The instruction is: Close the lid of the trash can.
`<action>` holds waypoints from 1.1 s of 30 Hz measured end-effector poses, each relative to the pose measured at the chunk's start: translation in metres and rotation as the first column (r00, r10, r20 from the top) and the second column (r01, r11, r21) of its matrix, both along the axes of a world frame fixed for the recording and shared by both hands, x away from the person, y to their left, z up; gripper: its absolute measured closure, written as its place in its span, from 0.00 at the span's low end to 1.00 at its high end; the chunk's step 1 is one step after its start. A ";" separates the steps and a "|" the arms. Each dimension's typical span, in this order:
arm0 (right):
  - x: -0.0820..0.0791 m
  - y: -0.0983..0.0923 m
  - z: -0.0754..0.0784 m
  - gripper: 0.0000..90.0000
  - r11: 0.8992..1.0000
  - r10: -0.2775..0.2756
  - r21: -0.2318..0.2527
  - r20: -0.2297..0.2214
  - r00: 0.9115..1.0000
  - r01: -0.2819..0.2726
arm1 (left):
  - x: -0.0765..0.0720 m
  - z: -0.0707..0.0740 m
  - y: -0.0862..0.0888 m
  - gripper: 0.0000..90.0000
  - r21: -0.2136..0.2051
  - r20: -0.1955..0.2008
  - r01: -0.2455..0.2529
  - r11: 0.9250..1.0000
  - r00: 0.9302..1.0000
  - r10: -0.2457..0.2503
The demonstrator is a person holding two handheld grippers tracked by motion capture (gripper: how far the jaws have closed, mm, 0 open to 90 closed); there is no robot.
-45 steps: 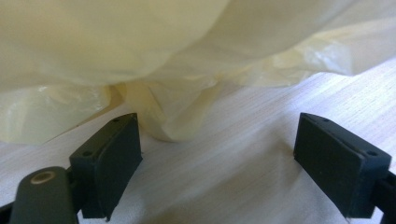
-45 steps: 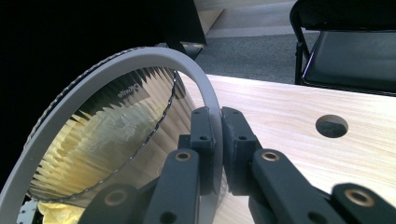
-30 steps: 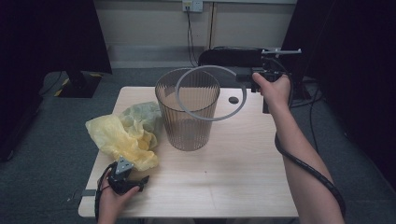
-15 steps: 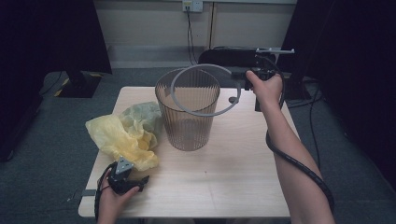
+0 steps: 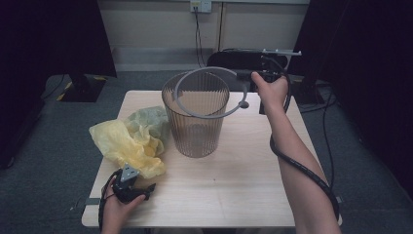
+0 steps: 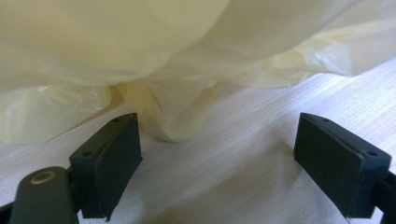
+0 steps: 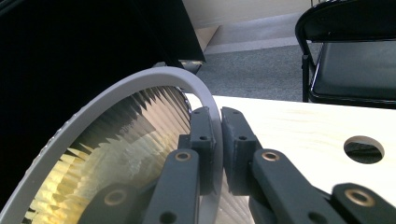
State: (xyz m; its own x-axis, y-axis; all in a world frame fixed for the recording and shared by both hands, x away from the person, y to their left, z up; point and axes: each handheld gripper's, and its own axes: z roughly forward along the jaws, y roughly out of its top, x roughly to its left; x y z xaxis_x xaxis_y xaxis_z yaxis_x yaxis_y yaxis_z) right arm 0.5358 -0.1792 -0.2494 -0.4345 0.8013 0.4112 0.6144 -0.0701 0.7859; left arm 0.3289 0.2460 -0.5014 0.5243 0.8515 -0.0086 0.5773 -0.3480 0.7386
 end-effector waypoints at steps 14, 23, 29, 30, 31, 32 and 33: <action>0.008 0.014 -0.004 0.93 1.000 -0.009 0.019 0.026 1.000 0.008 | 0.000 0.000 0.000 0.16 0.000 0.000 0.001 1.000 1.000 -0.001; 0.010 0.021 -0.010 0.92 1.000 -0.003 -0.002 0.050 0.999 0.003 | 0.000 0.000 0.000 0.16 0.000 0.000 0.001 1.000 1.000 -0.001; 0.010 0.026 -0.011 0.89 1.000 0.019 -0.008 0.070 0.997 -0.019 | 0.000 0.000 0.000 0.16 0.000 0.000 0.000 1.000 1.000 0.000; 0.010 0.027 -0.011 0.89 1.000 0.021 -0.012 0.074 0.997 -0.020 | 0.000 0.000 0.000 0.16 0.000 0.000 0.001 1.000 1.000 -0.001; 0.010 0.028 -0.011 0.89 1.000 0.025 -0.011 0.078 0.997 -0.024 | 0.000 0.000 0.000 0.16 0.000 0.000 0.001 1.000 1.000 -0.001; 0.010 0.029 -0.011 0.88 1.000 0.025 -0.012 0.082 0.996 -0.024 | 0.000 0.000 0.000 0.16 0.000 0.000 0.001 1.000 1.000 -0.001; 0.011 0.030 -0.011 0.88 1.000 0.026 -0.013 0.082 0.996 -0.025 | 0.000 0.000 0.000 0.16 0.000 0.000 0.000 1.000 1.000 0.000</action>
